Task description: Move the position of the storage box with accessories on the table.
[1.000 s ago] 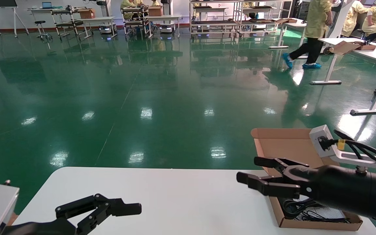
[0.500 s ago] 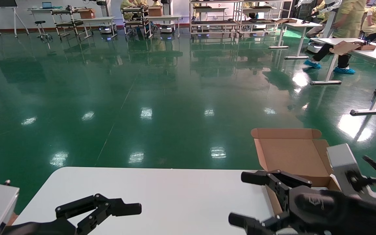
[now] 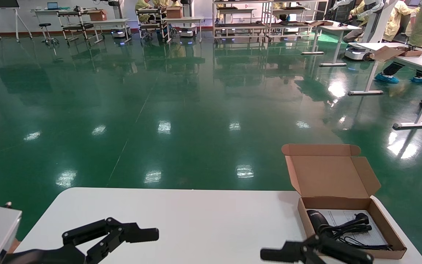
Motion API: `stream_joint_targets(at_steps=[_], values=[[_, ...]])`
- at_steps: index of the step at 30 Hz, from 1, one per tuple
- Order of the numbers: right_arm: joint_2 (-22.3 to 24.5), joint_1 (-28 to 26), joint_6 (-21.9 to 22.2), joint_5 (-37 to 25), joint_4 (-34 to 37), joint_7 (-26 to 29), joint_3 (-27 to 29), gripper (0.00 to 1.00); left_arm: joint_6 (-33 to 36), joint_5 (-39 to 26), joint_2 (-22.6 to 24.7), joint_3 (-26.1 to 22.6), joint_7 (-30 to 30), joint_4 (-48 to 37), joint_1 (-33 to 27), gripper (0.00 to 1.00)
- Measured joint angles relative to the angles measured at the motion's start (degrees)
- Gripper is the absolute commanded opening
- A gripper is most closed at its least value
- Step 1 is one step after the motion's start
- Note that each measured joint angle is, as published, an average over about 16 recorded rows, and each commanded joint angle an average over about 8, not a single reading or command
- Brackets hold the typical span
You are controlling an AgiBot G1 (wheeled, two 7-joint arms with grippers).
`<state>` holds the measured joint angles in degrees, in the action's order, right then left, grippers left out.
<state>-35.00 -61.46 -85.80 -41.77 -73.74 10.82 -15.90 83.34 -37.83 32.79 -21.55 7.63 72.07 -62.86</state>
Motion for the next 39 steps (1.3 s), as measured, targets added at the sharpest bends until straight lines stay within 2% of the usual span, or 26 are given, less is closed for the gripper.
stream_joint_targets(at_steps=[7, 39], values=[[0.44, 1.08, -0.71, 0.46, -1.56, -0.53, 1.08, 1.00, -0.01, 0.01, 0.00, 0.00, 0.00, -0.01, 0.01, 1.00], [0.01, -0.06, 0.09, -0.05, 0.15, -0.08, -0.10, 1.00, -0.01, 0.00, 0.00, 0.00, 0.00, -0.01, 0.01, 1.00]])
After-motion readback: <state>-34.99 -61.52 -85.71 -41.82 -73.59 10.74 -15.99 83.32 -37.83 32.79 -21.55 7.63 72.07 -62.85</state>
